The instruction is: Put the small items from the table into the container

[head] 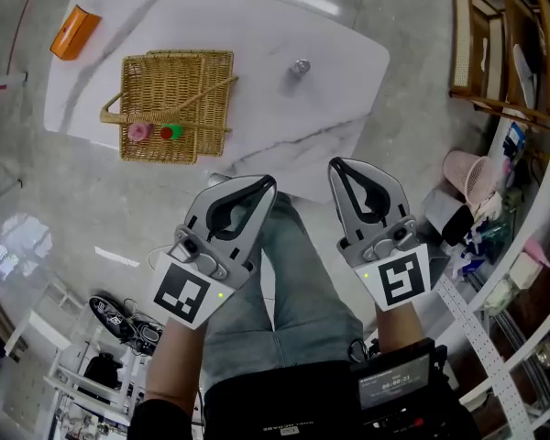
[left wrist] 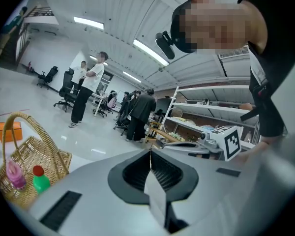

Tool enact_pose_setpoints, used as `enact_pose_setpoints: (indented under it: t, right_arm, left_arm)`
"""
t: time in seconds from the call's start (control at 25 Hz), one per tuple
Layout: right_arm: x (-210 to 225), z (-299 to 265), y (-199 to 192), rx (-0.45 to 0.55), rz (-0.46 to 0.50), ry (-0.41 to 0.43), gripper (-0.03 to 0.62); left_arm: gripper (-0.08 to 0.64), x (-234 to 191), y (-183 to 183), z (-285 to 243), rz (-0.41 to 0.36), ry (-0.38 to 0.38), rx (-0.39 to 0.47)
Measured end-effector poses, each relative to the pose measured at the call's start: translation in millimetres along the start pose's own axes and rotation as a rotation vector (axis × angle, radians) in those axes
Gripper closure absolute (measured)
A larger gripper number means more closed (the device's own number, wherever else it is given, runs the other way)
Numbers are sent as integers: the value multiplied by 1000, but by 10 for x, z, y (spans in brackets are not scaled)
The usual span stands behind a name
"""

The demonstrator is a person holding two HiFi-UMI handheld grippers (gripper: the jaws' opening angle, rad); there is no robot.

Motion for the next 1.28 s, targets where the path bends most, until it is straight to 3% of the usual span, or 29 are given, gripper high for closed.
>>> enact_pose_setpoints:
  t: [0.12, 0.48, 0.84, 1.28]
  right_arm:
    - [68, -62, -2, 4, -31, 14, 581]
    - [372, -403, -77, -15, 0, 19, 580]
    - [684, -1001, -348, -97, 19, 26, 558]
    - [967, -1680, -871, -239, -12, 27, 483]
  left_arm:
    - [555, -38, 0, -8, 18, 1, -3]
    - [555, -134, -62, -3, 40, 31, -25]
    - [554, -233, -178, 32, 76, 84, -31]
    - [555, -344, -378, 48, 138, 127, -42]
Point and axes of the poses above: the fingertips, and each gripper's own axes: z backward along the fingers, x to its right, y out of its top, the point moved 6 cm from there along z, backward along the fingers, and after that the axes turned 11 degrees about -x, right-handed, at the moved point
